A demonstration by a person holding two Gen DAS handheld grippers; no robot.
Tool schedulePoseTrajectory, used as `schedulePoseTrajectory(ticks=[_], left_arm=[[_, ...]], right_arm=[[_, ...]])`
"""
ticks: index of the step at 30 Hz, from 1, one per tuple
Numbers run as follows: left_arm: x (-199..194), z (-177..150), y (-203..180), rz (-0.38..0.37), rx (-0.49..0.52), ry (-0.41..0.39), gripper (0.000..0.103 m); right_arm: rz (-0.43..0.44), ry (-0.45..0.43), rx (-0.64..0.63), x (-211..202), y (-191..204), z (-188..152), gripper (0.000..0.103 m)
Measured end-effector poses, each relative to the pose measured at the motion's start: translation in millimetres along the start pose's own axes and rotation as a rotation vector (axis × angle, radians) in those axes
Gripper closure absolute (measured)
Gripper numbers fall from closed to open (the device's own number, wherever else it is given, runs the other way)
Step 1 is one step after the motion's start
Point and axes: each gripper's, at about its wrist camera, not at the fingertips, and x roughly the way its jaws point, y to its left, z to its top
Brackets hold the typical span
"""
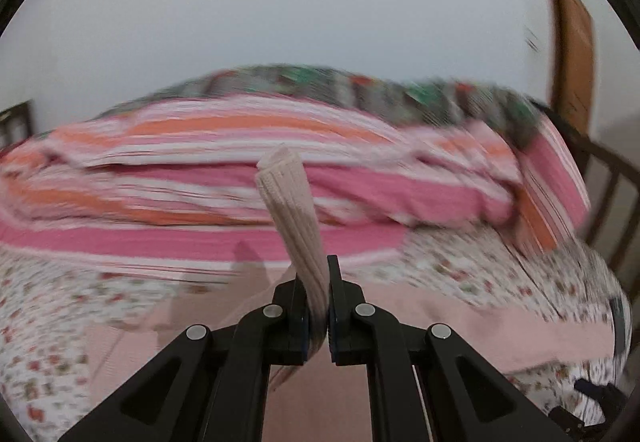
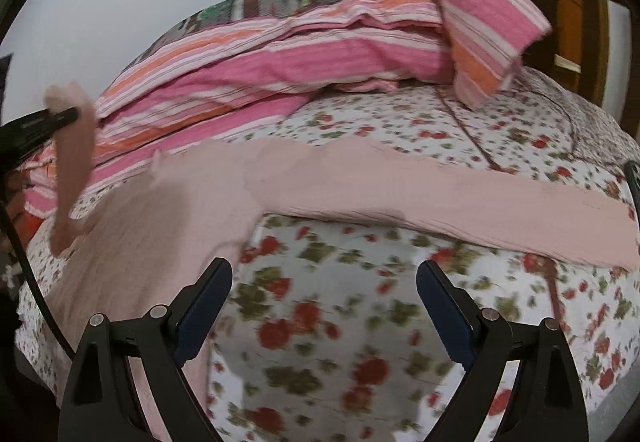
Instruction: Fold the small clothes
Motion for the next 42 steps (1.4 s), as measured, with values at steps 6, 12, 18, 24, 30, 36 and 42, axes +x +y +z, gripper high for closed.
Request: schedulePoseTrajectory(ticks=[6, 12, 18, 24, 30, 36, 42], left_arm=[[46, -52, -81, -0.137, 0.092, 0.191, 0.096], [46, -64, -72, -0.192, 0.056, 0.285, 0.073], [10, -52, 13, -0.113, -0.051, 0.176, 0.035], [-20, -80, 128, 0.086, -0.171, 0.139, 0.031], [-12, -115, 209, 0.118, -0.295, 0.220, 0.036], [28, -122, 216, 0.034, -0.321, 0.248, 0.047], [37, -126, 216, 0.032, -0.346, 0.193, 0.089]], right_arm=[[-0.018, 0.019, 0.021, -4, -15, -11, 0.011], [-0.016, 0.035, 0.016, -3, -13, -13, 0.011], [0.021, 0.005, -0.010, -1, 10, 2, 0.011], [0.080, 0.000, -0.039, 21, 42, 14, 0.042], [0.083, 0.018, -0.035, 57, 63, 18, 0.053], [0.075, 0.024, -0.018, 87, 70, 10, 0.053], [0.079, 0.018, -0.030, 91, 71, 9, 0.051]])
